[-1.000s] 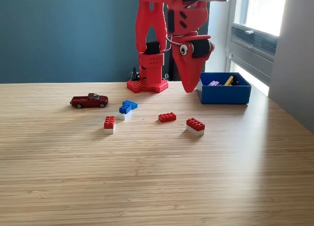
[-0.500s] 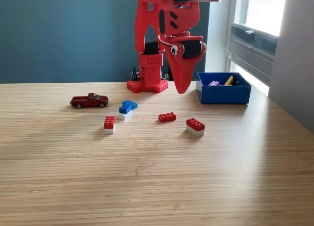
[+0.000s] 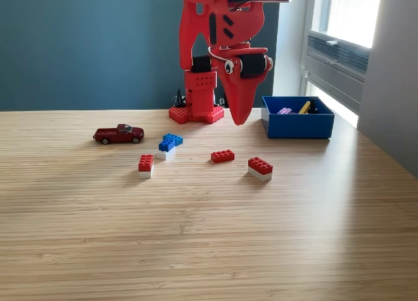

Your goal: Grasp a lego block and put it in the bin.

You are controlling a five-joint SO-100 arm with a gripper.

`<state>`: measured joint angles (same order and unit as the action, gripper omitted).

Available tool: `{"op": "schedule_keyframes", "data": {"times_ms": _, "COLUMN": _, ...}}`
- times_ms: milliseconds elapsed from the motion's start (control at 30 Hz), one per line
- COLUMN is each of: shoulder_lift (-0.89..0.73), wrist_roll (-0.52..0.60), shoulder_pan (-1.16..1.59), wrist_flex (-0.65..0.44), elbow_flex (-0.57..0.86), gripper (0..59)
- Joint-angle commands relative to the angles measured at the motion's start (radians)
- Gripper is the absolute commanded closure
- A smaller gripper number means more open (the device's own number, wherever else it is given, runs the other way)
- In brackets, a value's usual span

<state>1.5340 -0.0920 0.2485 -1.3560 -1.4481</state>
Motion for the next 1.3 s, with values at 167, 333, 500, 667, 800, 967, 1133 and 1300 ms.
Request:
{"op": "schedule_keyframes", "data": {"times_ms": 167, "shoulder_lift": 0.017, "wrist_roll": -0.008, "shoulder_pan": -0.014, "wrist_flex": 0.037, "elbow_flex": 0.026, "gripper": 58.5}}
{"op": "schedule_keyframes", "data": {"times_ms": 333, "shoulder_lift": 0.015, "wrist_roll": -0.006, "shoulder_pan": -0.014, "wrist_flex": 0.049, "elbow_flex": 0.026, "gripper": 58.5}}
{"op": "schedule_keyframes", "data": {"times_ms": 500, "shoulder_lift": 0.015, "wrist_roll": -0.006, "shoulder_pan": -0.015, "wrist_flex": 0.055, "elbow_flex": 0.028, "gripper": 58.5}}
{"op": "schedule_keyframes", "data": {"times_ms": 667, "shoulder_lift": 0.015, "wrist_roll": 0.012, "shoulder_pan": -0.029, "wrist_flex": 0.06, "elbow_flex": 0.029, "gripper": 58.5}}
{"op": "schedule_keyframes", "data": {"times_ms": 800, "shoulder_lift": 0.021, "wrist_roll": 0.038, "shoulder_pan": -0.063, "wrist_flex": 0.058, "elbow_flex": 0.025, "gripper": 58.5}}
{"op": "schedule_keyframes", "data": {"times_ms": 967, "shoulder_lift": 0.026, "wrist_roll": 0.064, "shoulder_pan": -0.153, "wrist_flex": 0.058, "elbow_flex": 0.021, "gripper": 58.5}}
{"op": "schedule_keyframes", "data": {"times_ms": 1133, "shoulder_lift": 0.026, "wrist_roll": 0.083, "shoulder_pan": -0.259, "wrist_flex": 0.064, "elbow_flex": 0.006, "gripper": 58.5}}
{"op": "schedule_keyframes", "data": {"times_ms": 1300, "shoulder_lift": 0.029, "wrist_roll": 0.071, "shoulder_pan": -0.321, "wrist_flex": 0.091, "elbow_flex": -0.055, "gripper": 58.5}}
